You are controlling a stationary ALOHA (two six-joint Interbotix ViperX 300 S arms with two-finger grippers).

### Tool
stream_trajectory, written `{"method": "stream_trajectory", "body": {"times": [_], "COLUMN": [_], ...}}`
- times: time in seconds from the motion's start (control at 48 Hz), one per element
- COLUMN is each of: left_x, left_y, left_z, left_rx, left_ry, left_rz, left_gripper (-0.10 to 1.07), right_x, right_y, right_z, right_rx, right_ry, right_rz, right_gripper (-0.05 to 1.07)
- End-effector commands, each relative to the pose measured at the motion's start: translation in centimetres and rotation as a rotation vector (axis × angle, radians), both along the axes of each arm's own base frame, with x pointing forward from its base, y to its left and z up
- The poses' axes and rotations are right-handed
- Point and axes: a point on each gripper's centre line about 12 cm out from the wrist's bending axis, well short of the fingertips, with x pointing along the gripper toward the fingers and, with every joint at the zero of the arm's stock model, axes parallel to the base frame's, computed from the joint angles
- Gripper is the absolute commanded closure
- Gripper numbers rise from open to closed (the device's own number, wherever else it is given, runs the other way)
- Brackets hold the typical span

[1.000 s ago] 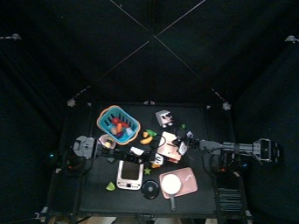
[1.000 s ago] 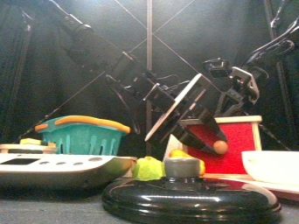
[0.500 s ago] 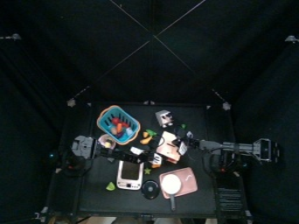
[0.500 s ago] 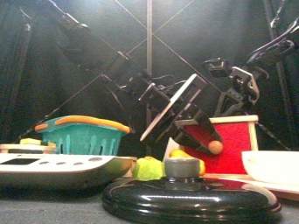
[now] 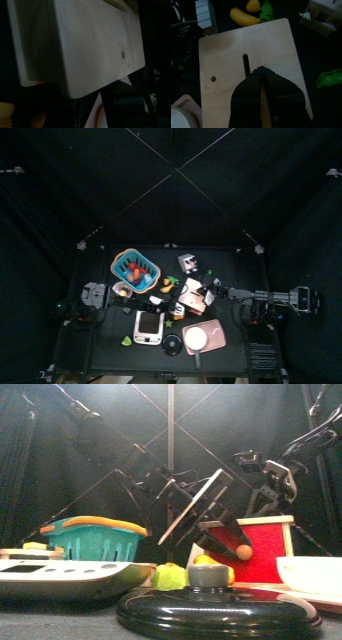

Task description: Open drawer

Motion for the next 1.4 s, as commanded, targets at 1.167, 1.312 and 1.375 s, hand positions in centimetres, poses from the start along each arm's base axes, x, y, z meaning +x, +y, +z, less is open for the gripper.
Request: {"method": "stream_trajectory", "body": {"times": [1.167, 1.312, 1.375], "left_x": [-3.1, -3.3, -3.3], "left_y": [-5.8, -6.4, -6.7], "left_z": [-0.4, -0.5, -0.5], "left_rx": [-0.105, -0.111, -0.116], "left_ry": [0.070, 0.074, 0.075], "left_rz": [-0.125, -0.131, -0.134], "left_gripper": [0.45, 0.45, 0.45], "right_x": [-0.4, -0.5, -0.5], "right_y": [0.1, 0.1, 0.1], "right_z": [-0.9, -1.0, -1.0], "right_rx": [0.013, 0.012, 0.014], "right_ry": [0.038, 0.042, 0.040], "right_rz": [-0.007, -0.007, -0.009], "right_gripper": [0.74, 0.74, 0.74]}}
